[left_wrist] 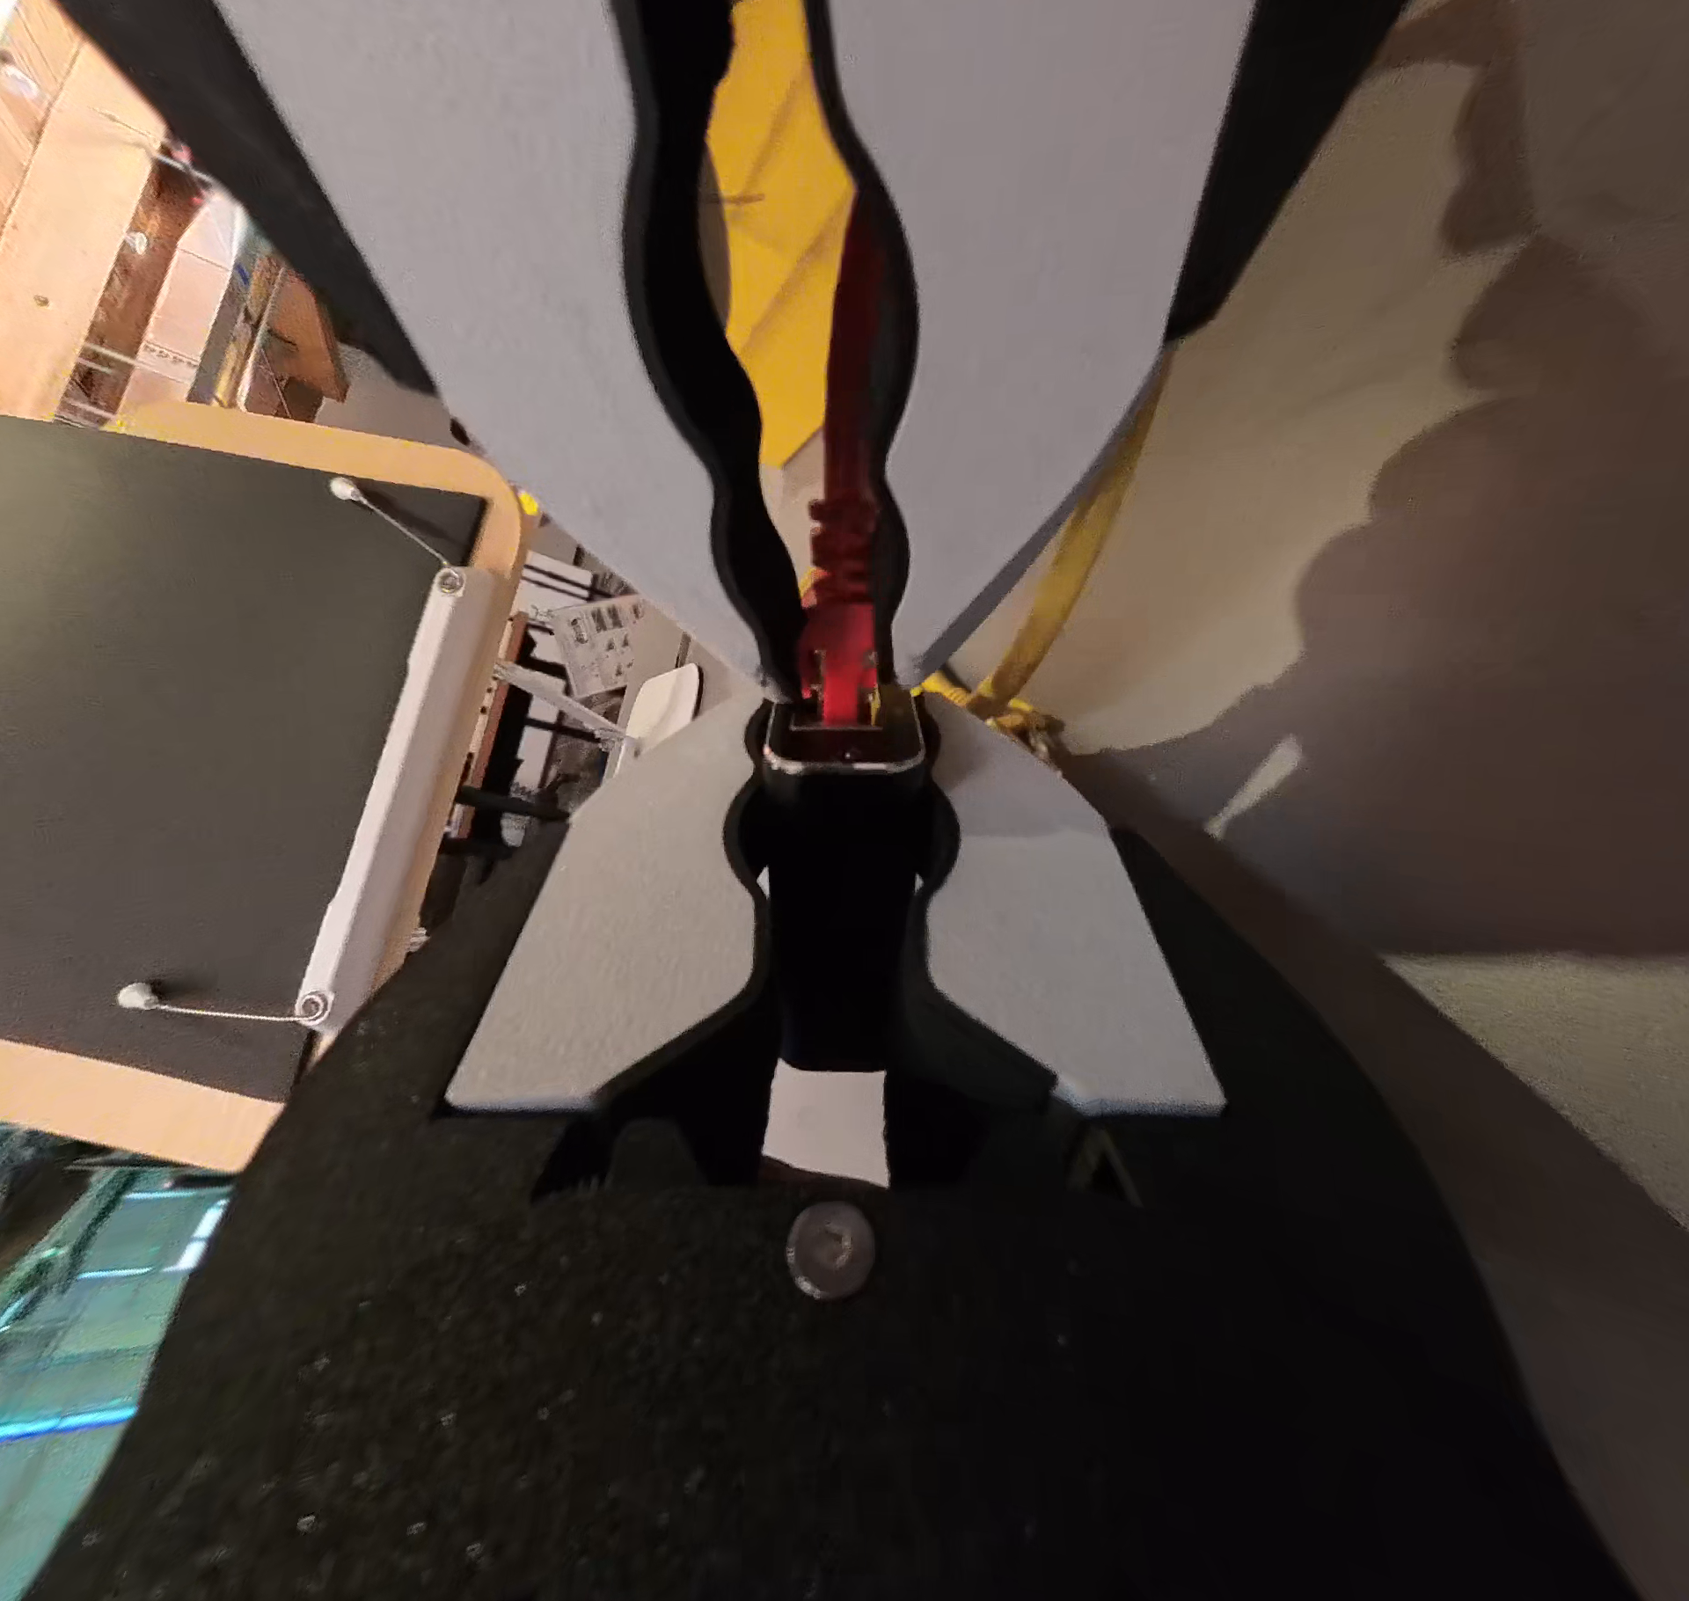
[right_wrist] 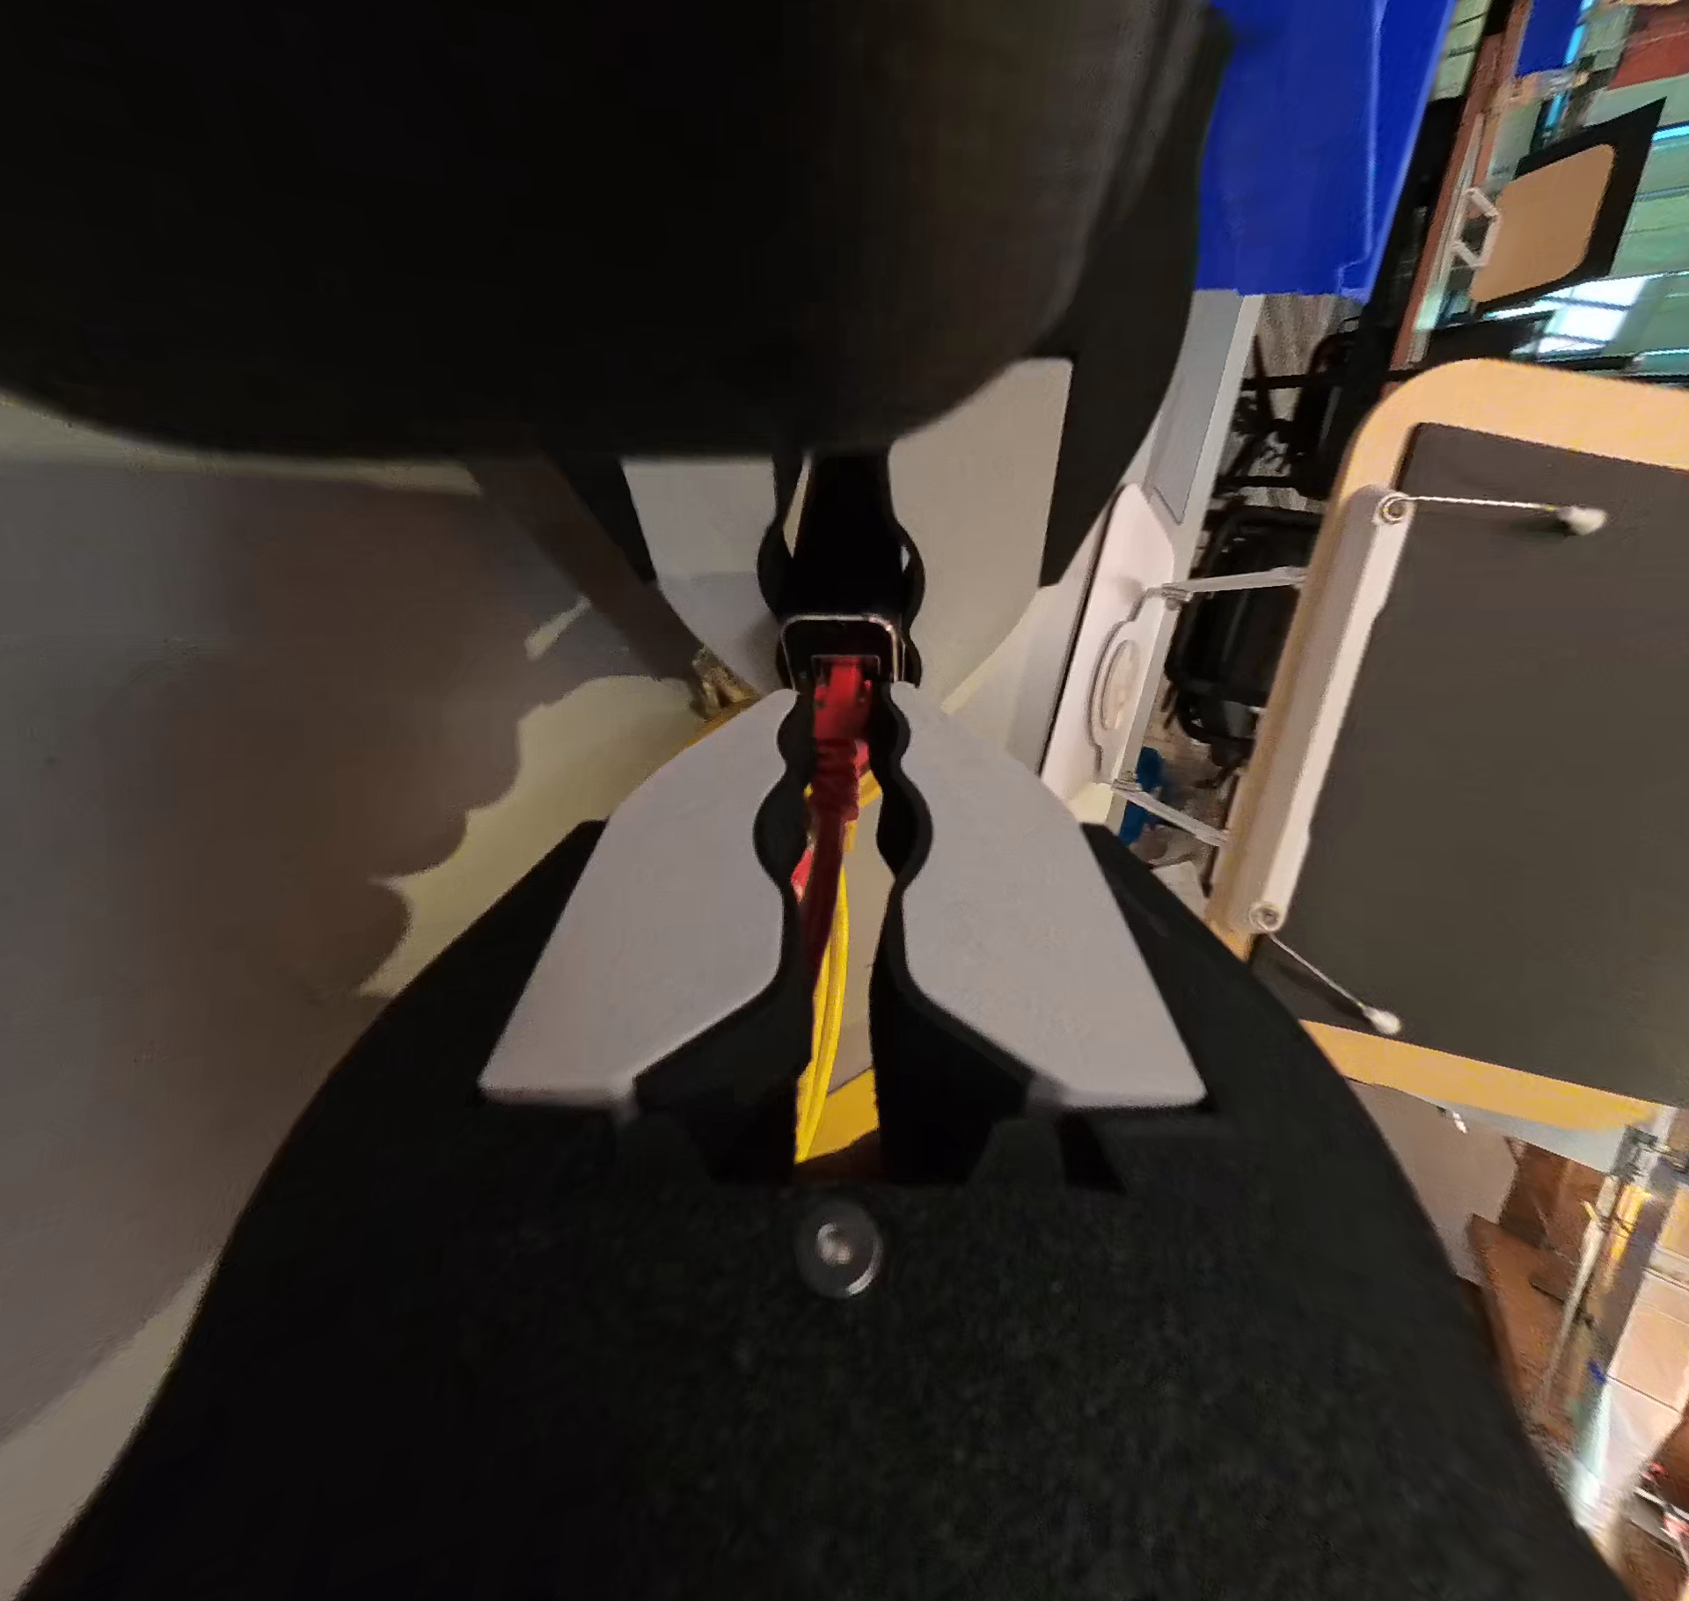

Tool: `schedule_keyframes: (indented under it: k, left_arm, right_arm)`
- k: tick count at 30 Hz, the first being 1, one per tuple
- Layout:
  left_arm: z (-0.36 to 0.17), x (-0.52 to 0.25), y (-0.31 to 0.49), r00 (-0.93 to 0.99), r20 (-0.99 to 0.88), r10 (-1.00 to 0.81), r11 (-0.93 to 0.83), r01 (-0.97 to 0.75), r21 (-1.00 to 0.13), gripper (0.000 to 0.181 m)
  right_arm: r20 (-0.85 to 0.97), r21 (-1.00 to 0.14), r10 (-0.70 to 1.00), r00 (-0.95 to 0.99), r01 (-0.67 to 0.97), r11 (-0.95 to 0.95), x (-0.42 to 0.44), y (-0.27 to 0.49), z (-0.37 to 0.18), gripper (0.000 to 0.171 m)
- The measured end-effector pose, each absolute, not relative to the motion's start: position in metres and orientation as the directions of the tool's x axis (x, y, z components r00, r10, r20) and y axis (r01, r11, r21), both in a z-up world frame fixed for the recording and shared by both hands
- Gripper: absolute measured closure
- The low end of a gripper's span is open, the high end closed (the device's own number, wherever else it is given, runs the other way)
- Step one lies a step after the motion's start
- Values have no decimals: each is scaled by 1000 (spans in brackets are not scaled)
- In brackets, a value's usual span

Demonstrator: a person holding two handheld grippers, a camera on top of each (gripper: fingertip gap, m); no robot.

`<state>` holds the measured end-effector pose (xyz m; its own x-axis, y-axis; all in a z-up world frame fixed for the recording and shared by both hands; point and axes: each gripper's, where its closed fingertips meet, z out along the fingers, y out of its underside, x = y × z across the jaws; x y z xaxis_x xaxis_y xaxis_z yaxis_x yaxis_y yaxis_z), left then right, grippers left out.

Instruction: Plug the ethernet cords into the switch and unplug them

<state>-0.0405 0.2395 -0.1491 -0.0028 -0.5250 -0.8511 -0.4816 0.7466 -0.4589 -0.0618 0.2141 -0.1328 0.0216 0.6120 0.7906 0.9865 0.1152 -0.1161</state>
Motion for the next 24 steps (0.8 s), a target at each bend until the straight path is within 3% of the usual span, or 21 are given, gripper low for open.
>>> schedule_keyframes:
  k: [2,6,8,10,12,14,16,19,22,24]
  left_arm:
    - [-147,-39,239,9,-830,-557,735,-460,-498,153]
    - [-142,-39,242,41,-855,-517,747,-465,-474,154]
    - [-154,-51,271,59,-849,-525,664,-595,-452,154]
    - [-140,-61,292,176,-789,-589,575,-595,-562,154]
    - [-115,-50,265,197,-850,-489,676,-530,-511,155]
    - [-135,-41,256,133,-858,-496,667,-575,-474,154]
    - [-139,-44,272,149,-853,-500,635,-607,-478,154]
    - [-136,-56,296,232,-777,-584,530,-616,-583,155]
    - [-133,-67,311,270,-776,-570,492,-643,-586,155]
    - [-136,-68,312,277,-740,-613,464,-632,-621,155]
  right_arm:
    - [803,-117,596,24,986,119,-62,215,-128,160]
    - [823,-97,568,6,987,131,-60,214,-122,160]
    - [838,-101,545,10,985,138,-55,210,-114,161]
    - [826,-193,553,110,977,95,-42,200,-99,160]
    - [801,-272,568,187,960,68,-32,189,-89,160]
    - [769,-377,570,290,925,38,-31,179,-73,160]
    - [660,-525,623,420,851,-17,-36,161,-61,160]
    - [422,-730,711,562,676,-101,-54,125,-62,160]
    - [279,-777,731,622,593,-209,-64,101,-100,159]
    - [292,-780,662,690,573,-254,-63,100,-128,158]
